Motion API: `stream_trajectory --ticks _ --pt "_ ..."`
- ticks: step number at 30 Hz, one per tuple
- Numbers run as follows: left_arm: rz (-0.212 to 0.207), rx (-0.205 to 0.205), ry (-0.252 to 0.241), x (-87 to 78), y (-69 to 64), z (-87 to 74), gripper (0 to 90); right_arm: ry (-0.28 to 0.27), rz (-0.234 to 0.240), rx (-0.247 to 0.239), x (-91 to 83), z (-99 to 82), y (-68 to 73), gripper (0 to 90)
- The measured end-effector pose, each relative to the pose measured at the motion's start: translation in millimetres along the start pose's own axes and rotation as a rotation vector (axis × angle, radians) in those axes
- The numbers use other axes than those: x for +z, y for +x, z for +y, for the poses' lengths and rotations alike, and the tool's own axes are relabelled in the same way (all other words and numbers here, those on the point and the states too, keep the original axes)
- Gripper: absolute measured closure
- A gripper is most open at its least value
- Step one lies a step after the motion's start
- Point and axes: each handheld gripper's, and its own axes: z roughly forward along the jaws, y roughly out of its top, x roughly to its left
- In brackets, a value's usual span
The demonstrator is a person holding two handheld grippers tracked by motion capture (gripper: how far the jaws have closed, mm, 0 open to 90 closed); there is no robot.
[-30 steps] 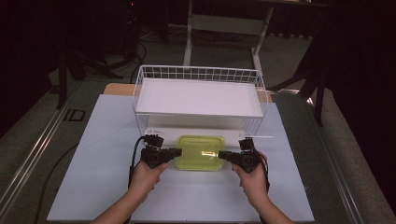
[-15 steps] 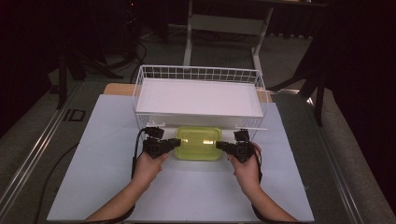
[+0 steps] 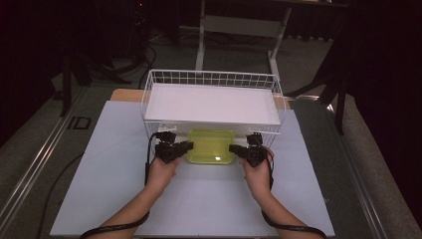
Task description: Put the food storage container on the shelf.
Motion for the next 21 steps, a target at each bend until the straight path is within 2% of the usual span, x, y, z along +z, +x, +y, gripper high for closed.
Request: stream_trajectory --ticks 2,4,9,11,14,17,20,21 --pt "0.001 0.009 -0.005 1.0 0.0 0.1 75.7 -0.008 0.001 -0.012 0.7 2.3 -0.5 79.0" --pt "0.003 0.023 -0.021 2.7 0.5 -1.2 73.9 -0.011 -0.003 0.002 1.7 3.3 -0.3 78.2" --pt "0.043 0.096 -0.05 6.6 1.2 -3.6 69.6 -0.044 -0.026 -0.018 6.1 2.6 0.3 75.3" --pt "0.059 0.118 -0.058 9.2 2.6 -5.8 65.8 -0.045 -0.04 -0.009 8.5 0.9 -1.3 74.4" --pt "0.053 0.113 -0.073 11.3 3.9 -6.8 64.2 -0.064 -0.036 -0.011 10.5 -0.1 -3.7 73.2" --pt "0.051 0.107 -0.08 13.3 4.1 -6.6 63.1 -0.08 -0.052 -0.044 12.4 0.6 -4.0 71.1" --pt "0.049 0.087 -0.082 14.4 4.3 -6.2 63.0 -0.064 -0.057 -0.038 13.3 1.2 -1.1 68.6" --pt "0.063 0.085 -0.086 14.8 4.0 -6.3 62.8 -0.061 -0.06 -0.036 13.6 1.7 -0.9 67.7"
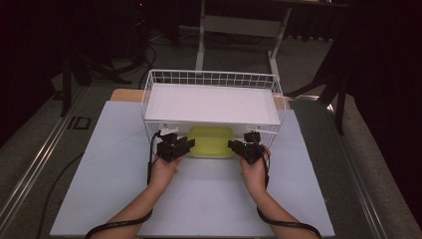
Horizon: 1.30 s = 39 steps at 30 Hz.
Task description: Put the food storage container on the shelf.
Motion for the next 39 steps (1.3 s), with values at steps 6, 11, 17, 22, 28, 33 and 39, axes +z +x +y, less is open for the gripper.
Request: stream_trajectory --ticks 6,11,17,22,28,33,39 --pt "0.02 0.028 -0.022 -2.0 -1.4 0.5 52.9 0.005 0.014 -0.011 2.3 1.1 1.0 59.0" --pt "0.007 0.029 -0.021 -7.7 -0.5 -0.9 47.1 -0.035 0.011 -0.079 -1.4 -0.7 1.8 52.2" --pt "-0.062 0.07 -0.028 -18.6 -3.2 -4.5 31.7 -0.064 0.014 -0.149 -16.0 -4.8 10.5 51.8" --pt "-0.125 0.094 -0.059 -33.4 -6.4 -5.2 19.0 -0.068 0.064 -0.161 -31.2 -10.3 22.6 53.9" --pt "-0.144 0.133 -0.047 -50.8 -11.3 -11.5 9.4 -0.052 0.108 -0.181 -39.9 -24.1 37.1 63.9" --pt "-0.143 0.162 -0.029 -65.4 -15.9 -21.1 2.6 0.002 0.114 -0.221 -37.9 -35.8 46.2 85.5" --pt "-0.164 0.199 -0.017 -80.3 -20.1 -34.0 2.6 0.048 0.115 -0.271 -27.3 -44.6 56.0 90.0"
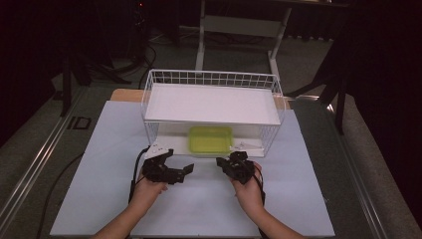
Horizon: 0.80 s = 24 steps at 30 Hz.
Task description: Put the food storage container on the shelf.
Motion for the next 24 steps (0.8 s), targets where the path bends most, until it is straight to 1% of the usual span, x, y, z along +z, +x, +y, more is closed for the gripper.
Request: stream_trajectory --ticks 1,3,5,9,10,12,13,16,17,19,21,24 --pt "-0.005 0.004 0.002 -1.9 -1.2 -2.3 2.5 0.007 0.003 -0.009 2.7 -0.7 1.4 90.0" --pt "0.0 0.017 0.002 -5.1 -3.1 -7.4 2.6 0.022 0.004 -0.018 7.6 -2.3 3.7 90.0" --pt "0.007 0.021 0.005 -6.5 -3.6 -12.6 2.6 0.032 0.001 -0.025 13.2 -3.3 4.8 90.0" --pt "0.013 0.012 0.0 -6.3 -1.9 -21.9 2.5 0.054 -0.005 -0.026 24.3 -3.2 3.9 90.0" --pt "0.014 0.011 0.003 -5.8 -1.2 -23.2 2.5 0.06 -0.004 -0.019 26.6 -2.6 3.5 90.0" --pt "0.017 0.009 0.001 -5.0 -0.3 -24.5 2.5 0.059 -0.012 -0.024 30.3 -1.2 3.1 90.0" --pt "0.021 0.015 0.007 -4.7 -0.2 -24.3 2.5 0.058 -0.015 -0.021 32.0 -0.2 2.9 90.0" --pt "0.025 0.028 0.005 -4.9 -0.9 -23.4 2.5 0.054 -0.025 -0.028 37.2 2.4 1.4 90.0" --pt "0.026 0.033 0.003 -4.9 -0.9 -23.1 2.5 0.053 -0.029 -0.023 39.2 3.0 0.6 90.0" --pt "0.025 0.032 0.001 -5.1 -1.1 -23.1 2.6 0.053 -0.034 -0.01 43.4 4.1 -2.4 90.0" --pt "0.028 0.037 0.001 -5.5 -0.9 -23.5 2.5 0.048 -0.046 -0.019 46.2 5.4 -3.7 90.0" --pt "0.031 0.033 0.0 -5.8 0.3 -24.3 2.5 0.042 -0.056 -0.023 49.1 7.8 -4.3 90.0"
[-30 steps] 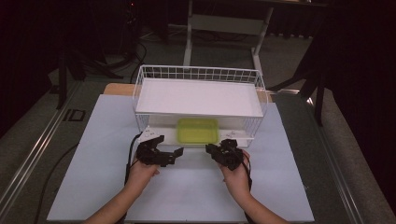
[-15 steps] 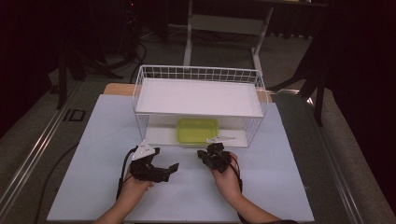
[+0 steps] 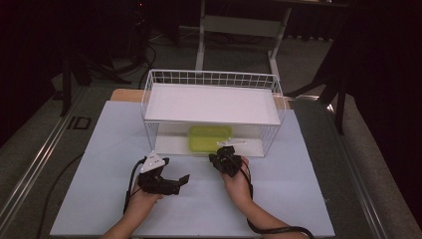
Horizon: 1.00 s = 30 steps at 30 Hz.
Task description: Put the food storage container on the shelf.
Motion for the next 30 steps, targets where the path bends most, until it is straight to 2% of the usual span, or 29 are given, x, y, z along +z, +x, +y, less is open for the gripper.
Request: stream_trajectory --ticks 11,14,19,25,27,30 --pt "0.005 0.001 0.0 -0.1 0.7 -0.5 2.6 -0.012 -0.025 0.017 14.5 11.7 -7.3 90.0" --pt "0.012 0.0 -0.003 -0.3 1.3 -0.9 2.5 -0.009 -0.032 0.037 18.0 16.0 -9.7 90.0" --pt "0.027 0.001 -0.002 -0.9 2.4 -1.7 2.6 -0.017 -0.038 0.04 23.7 21.5 -14.0 89.9" --pt "0.019 -0.006 -0.005 -1.5 2.4 -2.5 2.5 -0.019 -0.044 0.055 27.3 27.7 -18.8 89.6" --pt "0.018 -0.005 -0.002 -1.2 2.2 -2.9 2.5 -0.02 -0.069 0.05 29.0 29.9 -20.2 89.6" --pt "0.014 -0.005 -0.001 -0.9 1.5 -3.5 2.5 -0.021 -0.077 0.05 31.4 33.1 -21.6 89.6"
